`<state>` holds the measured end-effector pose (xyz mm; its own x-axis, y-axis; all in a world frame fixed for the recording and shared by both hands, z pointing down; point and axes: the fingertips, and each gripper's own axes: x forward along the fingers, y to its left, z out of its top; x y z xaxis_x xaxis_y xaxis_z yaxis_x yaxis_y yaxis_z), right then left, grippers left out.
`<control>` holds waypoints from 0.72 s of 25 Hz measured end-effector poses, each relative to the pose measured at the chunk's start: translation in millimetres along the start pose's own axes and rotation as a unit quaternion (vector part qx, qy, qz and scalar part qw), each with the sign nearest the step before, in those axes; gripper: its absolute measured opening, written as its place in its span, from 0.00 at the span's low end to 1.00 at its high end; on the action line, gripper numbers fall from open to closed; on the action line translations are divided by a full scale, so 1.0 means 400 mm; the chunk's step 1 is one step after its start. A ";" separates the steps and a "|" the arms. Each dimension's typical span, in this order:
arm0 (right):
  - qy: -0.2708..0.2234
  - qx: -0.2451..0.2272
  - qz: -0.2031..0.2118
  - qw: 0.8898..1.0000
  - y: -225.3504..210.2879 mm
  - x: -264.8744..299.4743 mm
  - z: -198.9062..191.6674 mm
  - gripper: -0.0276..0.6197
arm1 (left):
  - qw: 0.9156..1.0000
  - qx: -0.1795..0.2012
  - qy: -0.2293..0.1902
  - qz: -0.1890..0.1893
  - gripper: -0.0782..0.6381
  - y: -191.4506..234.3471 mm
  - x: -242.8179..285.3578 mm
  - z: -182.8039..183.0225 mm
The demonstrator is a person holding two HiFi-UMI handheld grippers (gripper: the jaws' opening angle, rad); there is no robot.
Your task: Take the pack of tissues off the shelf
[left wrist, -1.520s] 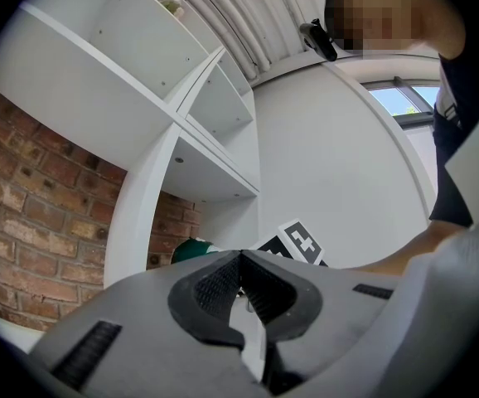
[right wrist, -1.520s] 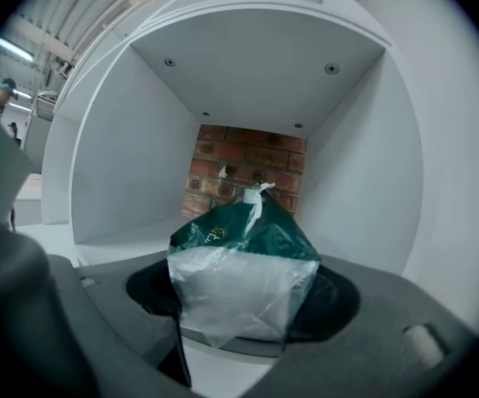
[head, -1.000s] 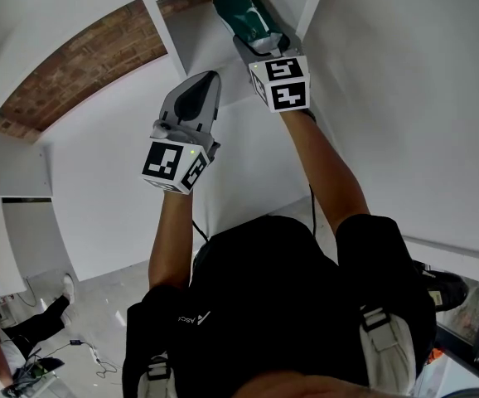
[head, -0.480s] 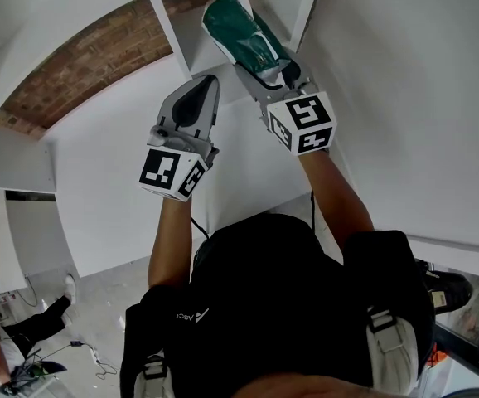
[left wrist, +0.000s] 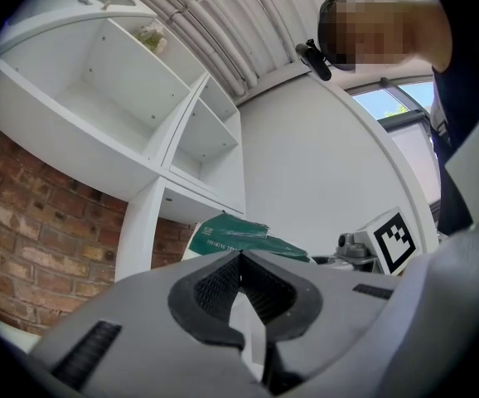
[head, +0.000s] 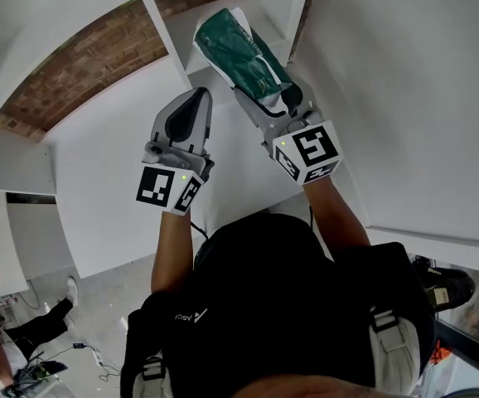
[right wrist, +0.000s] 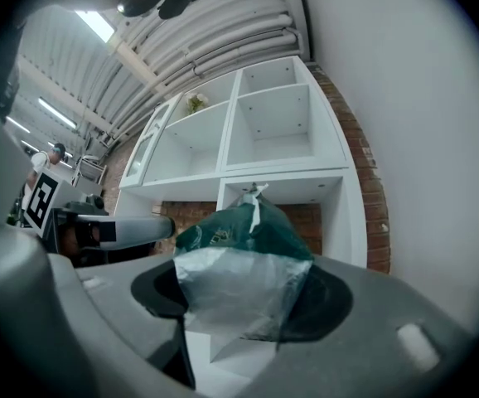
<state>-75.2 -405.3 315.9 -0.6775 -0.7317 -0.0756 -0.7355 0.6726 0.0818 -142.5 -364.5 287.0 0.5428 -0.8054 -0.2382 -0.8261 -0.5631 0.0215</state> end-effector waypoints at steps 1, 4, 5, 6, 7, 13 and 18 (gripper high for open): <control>-0.001 0.002 -0.001 1.000 0.002 -0.005 0.000 0.48 | 1.000 0.000 0.000 0.000 0.11 -0.001 -0.002 0.000; -0.003 0.006 -0.003 1.000 0.008 -0.018 0.000 0.48 | 1.000 0.005 0.000 -0.001 0.11 -0.006 -0.008 0.002; -0.004 0.006 -0.003 1.000 0.009 -0.021 0.001 0.48 | 1.000 0.006 0.001 -0.001 0.11 -0.007 -0.009 0.002; -0.005 0.006 -0.002 1.000 0.011 -0.023 0.001 0.48 | 1.000 0.007 0.001 -0.001 0.11 -0.008 -0.010 0.001; -0.006 0.006 -0.001 1.000 0.012 -0.025 0.001 0.48 | 1.000 0.007 0.001 -0.001 0.11 -0.009 -0.011 0.000; -0.008 0.008 0.001 1.000 0.012 -0.030 0.003 0.47 | 1.000 0.007 0.002 -0.001 0.11 -0.014 -0.008 0.000; -0.005 0.013 -0.001 1.000 0.005 -0.032 -0.006 0.47 | 1.000 0.006 0.003 -0.001 0.11 -0.015 -0.002 -0.005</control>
<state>-68.1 -394.9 319.6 -0.6762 -0.7316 -0.0866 -0.7365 0.6742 0.0551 -137.9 -360.9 288.9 0.5453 -0.8052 -0.2329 -0.8269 -0.5624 0.0084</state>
